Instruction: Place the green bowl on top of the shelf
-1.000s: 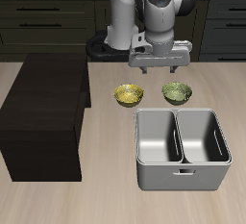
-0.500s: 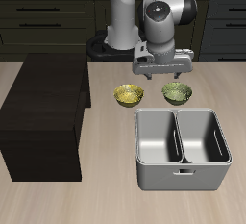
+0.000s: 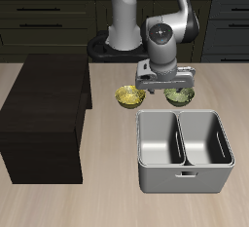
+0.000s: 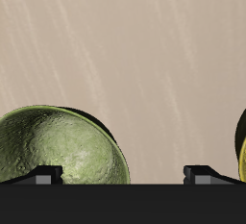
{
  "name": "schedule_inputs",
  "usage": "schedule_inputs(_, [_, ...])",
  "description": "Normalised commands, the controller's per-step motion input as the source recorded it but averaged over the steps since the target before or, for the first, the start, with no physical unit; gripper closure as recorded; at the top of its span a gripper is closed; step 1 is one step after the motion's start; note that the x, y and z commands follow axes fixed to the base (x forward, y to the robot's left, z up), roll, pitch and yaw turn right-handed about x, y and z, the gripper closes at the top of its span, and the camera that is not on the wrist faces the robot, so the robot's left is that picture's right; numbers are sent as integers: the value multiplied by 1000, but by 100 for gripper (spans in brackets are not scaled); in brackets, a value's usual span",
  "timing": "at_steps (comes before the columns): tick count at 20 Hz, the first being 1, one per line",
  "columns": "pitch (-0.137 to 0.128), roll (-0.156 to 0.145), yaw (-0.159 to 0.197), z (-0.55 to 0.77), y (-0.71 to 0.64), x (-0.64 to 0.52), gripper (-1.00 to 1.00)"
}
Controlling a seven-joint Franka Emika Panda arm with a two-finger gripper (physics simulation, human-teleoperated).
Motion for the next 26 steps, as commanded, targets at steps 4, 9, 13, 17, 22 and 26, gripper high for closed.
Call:
schedule_inputs(4, [73, 8, 14, -565, 108, 15, -100])
schedule_inputs(9, [44, 13, -1, -322, 58, -1, -100])
schedule_inputs(13, [1, 126, -33, -174, 147, -124, 100])
schedule_inputs(17, [-10, 53, -22, 13, 106, -208, 100])
schedule_inputs(22, [-20, 24, -7, 190, -14, -45, 100])
schedule_inputs(26, [-36, 0, 5, 201, -75, -15, 100])
